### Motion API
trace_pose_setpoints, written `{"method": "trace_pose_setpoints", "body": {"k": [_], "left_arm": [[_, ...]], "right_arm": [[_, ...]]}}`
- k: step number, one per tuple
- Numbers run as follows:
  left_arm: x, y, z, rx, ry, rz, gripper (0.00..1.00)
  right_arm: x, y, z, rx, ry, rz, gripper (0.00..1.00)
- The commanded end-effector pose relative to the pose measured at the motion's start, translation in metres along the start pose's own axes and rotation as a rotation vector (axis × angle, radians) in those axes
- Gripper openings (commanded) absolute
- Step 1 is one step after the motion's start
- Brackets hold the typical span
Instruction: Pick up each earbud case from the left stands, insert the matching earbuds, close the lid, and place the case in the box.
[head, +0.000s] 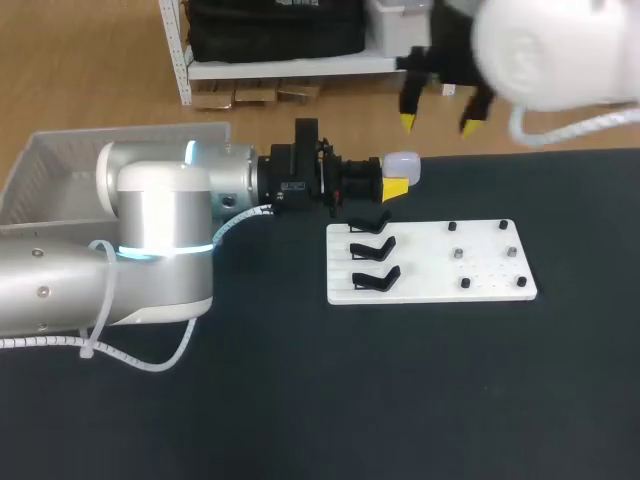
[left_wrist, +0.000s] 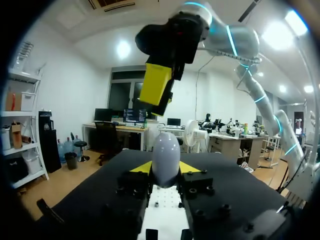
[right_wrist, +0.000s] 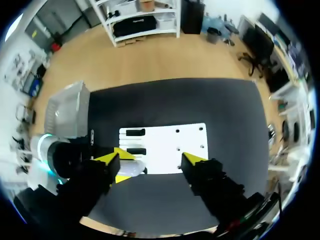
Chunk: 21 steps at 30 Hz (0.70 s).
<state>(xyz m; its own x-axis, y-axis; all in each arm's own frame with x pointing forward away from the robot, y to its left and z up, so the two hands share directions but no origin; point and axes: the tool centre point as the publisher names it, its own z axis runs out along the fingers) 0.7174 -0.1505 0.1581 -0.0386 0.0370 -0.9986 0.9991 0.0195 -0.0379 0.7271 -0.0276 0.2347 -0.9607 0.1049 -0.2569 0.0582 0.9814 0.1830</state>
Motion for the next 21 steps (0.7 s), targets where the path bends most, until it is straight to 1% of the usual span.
{"method": "trace_pose_setpoints", "body": {"k": [1,6,8,11,14,15,17,19,21], "left_arm": [[-0.015,0.000,-0.020,-0.020,-0.023,0.030,0.00],[-0.035,0.003,-0.055,-0.052,-0.026,0.077,0.00],[-0.041,0.006,-0.071,-0.067,-0.007,0.096,0.00],[-0.047,0.010,-0.097,-0.086,0.002,0.116,0.00],[-0.053,0.015,-0.132,-0.132,0.012,0.134,0.00],[-0.054,0.017,-0.145,-0.150,0.044,0.139,0.00],[-0.056,0.020,-0.174,-0.178,0.001,0.154,0.00],[-0.054,0.025,-0.203,-0.230,0.030,0.158,0.00],[-0.053,0.029,-0.225,-0.257,0.039,0.171,0.00]], "right_arm": [[0.015,-0.021,-0.003,-0.084,-0.182,0.017,1.00],[0.015,-0.021,-0.003,-0.084,-0.182,0.017,1.00],[0.015,-0.021,-0.003,-0.084,-0.182,0.017,1.00],[0.015,-0.021,-0.003,-0.084,-0.182,0.017,1.00],[0.015,-0.021,-0.003,-0.084,-0.182,0.017,1.00],[0.015,-0.021,-0.003,-0.084,-0.182,0.017,1.00],[0.015,-0.021,-0.003,-0.084,-0.182,0.017,1.00],[0.015,-0.021,-0.003,-0.084,-0.182,0.017,1.00],[0.015,-0.021,-0.003,-0.084,-0.182,0.017,1.00]]}}
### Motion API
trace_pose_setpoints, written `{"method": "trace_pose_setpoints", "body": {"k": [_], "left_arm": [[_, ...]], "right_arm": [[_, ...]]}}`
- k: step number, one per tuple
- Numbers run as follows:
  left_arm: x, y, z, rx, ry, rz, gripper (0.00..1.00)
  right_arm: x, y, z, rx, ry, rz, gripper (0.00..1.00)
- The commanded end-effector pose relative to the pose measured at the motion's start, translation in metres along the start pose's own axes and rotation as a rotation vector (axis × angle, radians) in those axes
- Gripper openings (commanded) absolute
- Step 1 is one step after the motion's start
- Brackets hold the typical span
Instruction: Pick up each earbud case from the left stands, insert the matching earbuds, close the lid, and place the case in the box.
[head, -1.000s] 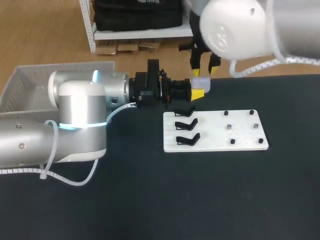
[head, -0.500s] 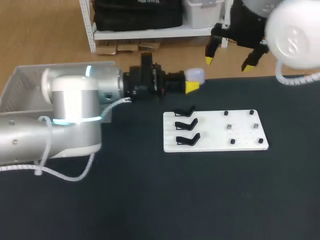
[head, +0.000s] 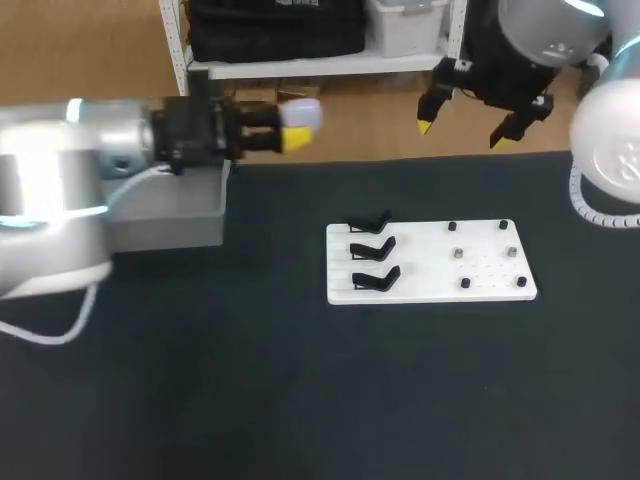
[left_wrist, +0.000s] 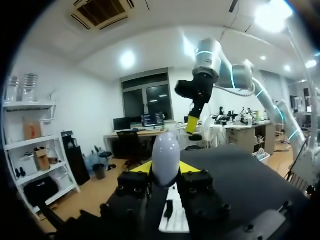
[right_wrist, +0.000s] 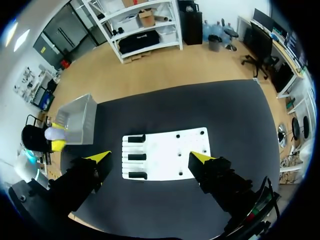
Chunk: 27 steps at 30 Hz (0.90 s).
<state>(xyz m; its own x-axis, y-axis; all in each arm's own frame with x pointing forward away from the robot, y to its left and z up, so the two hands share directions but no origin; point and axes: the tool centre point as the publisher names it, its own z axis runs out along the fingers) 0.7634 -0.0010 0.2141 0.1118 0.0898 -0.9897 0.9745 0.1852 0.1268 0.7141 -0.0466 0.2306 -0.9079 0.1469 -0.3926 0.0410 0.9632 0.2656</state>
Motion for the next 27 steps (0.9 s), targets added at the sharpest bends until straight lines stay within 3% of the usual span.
{"method": "trace_pose_setpoints", "body": {"k": [1,4,10,20,27], "left_arm": [[0.003,0.000,-0.087,-0.099,0.012,0.012,0.00],[0.016,0.014,-0.116,-0.147,0.023,-0.003,0.00],[0.053,0.034,-0.149,-0.220,0.026,-0.028,0.00],[0.101,0.067,-0.182,-0.305,0.069,-0.076,0.00],[0.132,0.091,-0.198,-0.312,0.107,-0.128,0.00]], "right_arm": [[0.003,-0.001,-0.001,0.001,-0.031,0.002,1.00],[0.003,-0.001,-0.001,0.001,-0.031,0.002,1.00],[0.003,-0.001,-0.001,0.001,-0.031,0.002,1.00],[0.003,-0.001,-0.001,0.001,-0.031,0.002,1.00],[0.003,-0.001,-0.001,0.001,-0.031,0.002,1.00]]}}
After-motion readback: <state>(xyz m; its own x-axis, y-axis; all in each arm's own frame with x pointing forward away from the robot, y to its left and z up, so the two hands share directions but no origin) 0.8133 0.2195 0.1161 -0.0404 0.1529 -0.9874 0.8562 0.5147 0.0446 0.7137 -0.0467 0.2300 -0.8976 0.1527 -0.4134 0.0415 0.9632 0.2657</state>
